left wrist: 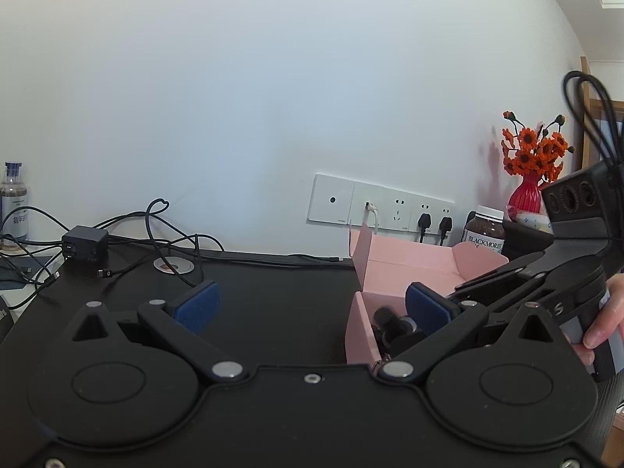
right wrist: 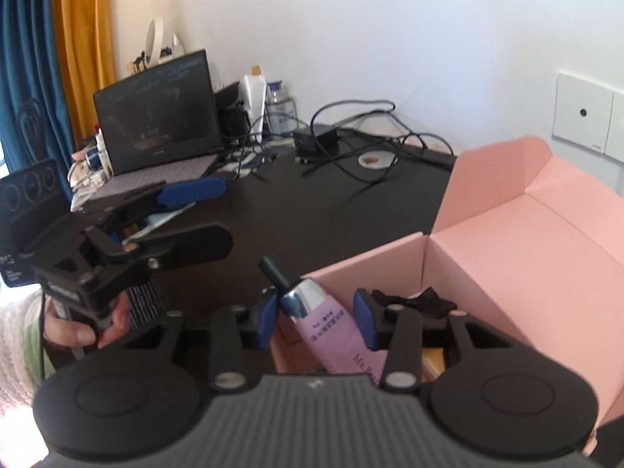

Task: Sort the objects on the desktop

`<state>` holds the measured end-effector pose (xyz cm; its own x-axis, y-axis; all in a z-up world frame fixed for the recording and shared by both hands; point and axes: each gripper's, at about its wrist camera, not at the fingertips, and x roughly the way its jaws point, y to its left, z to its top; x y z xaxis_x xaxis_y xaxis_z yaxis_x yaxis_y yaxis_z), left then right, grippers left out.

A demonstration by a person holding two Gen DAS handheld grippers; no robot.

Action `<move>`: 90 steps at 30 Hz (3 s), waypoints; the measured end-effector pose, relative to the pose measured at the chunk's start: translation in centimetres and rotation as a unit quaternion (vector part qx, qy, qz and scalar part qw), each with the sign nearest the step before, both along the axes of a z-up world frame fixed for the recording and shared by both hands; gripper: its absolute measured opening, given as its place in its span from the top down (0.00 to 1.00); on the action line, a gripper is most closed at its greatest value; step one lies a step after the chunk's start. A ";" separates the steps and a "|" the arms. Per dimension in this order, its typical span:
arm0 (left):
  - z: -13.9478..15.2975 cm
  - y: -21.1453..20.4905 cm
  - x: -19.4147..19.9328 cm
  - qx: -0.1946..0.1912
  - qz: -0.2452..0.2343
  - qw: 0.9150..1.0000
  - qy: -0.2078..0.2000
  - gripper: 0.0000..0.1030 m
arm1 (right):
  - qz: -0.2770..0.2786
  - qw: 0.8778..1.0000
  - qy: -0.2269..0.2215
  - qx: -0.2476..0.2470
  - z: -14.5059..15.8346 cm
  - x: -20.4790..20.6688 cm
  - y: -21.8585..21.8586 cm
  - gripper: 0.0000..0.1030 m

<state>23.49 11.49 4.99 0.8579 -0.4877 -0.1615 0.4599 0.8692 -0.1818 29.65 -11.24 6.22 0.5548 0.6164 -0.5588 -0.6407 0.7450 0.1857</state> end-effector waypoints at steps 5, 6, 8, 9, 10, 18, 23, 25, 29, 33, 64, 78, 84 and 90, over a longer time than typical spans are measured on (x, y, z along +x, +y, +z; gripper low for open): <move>0.0 0.0 0.0 0.000 0.000 1.000 0.000 0.00 | -0.013 0.999 -0.025 0.036 1.9 -1.3 -1.8 0.71; 0.0 0.0 0.0 0.000 0.001 1.000 0.000 0.00 | -0.017 0.999 -0.029 0.043 2.3 -1.5 -2.3 0.72; 0.0 0.0 0.0 0.001 0.001 1.000 0.000 0.00 | -0.024 0.997 -0.036 0.057 3.1 -1.9 -3.2 0.74; 0.0 0.0 0.1 0.001 0.002 1.000 0.000 0.00 | -0.027 0.997 -0.038 0.065 3.5 -2.1 -3.7 0.74; 0.0 0.0 0.1 0.001 0.002 1.000 0.000 0.00 | -0.030 0.996 -0.039 0.073 3.8 -2.3 -4.2 0.75; -0.1 -0.1 0.0 0.005 0.001 1.000 0.000 0.00 | -0.049 0.995 -0.043 0.073 5.3 -3.8 -6.8 0.80; 0.0 -0.1 0.0 0.007 0.000 1.000 -0.001 0.00 | -0.059 0.997 -0.019 0.041 4.4 -3.4 -6.9 0.80; 0.0 -0.2 0.0 0.007 0.000 1.000 0.000 0.00 | -0.062 0.998 -0.010 0.028 4.0 -3.2 -6.9 0.80; -0.1 -0.2 0.1 0.007 0.000 1.000 0.001 0.00 | -0.068 0.998 0.012 -0.001 2.9 -2.7 -6.6 0.80; -0.1 -0.1 0.0 0.005 0.001 1.000 0.001 0.00 | -0.059 0.996 0.045 -0.049 -0.2 -1.4 -4.3 0.80; 0.0 -0.4 0.1 0.011 0.001 1.000 0.003 0.00 | -0.051 0.997 0.037 -0.042 0.7 -1.4 -5.0 0.67; -0.1 -0.4 0.3 0.012 0.002 1.000 0.006 0.00 | -0.063 0.993 0.002 -0.101 -0.9 0.2 -7.1 0.69; -0.1 -0.3 0.3 0.011 0.002 1.000 0.008 0.00 | -0.075 0.991 -0.008 -0.109 -1.3 1.1 -7.8 0.69; 0.0 -0.3 0.4 0.013 0.002 1.000 0.008 0.00 | -0.096 0.992 -0.004 -0.080 -1.7 1.3 -7.8 0.68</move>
<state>23.86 11.17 4.97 0.8570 -0.4800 -0.1876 0.4538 0.8754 -0.1668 30.94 -19.00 4.52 0.6591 0.4020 -0.6356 -0.4845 0.8733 0.0500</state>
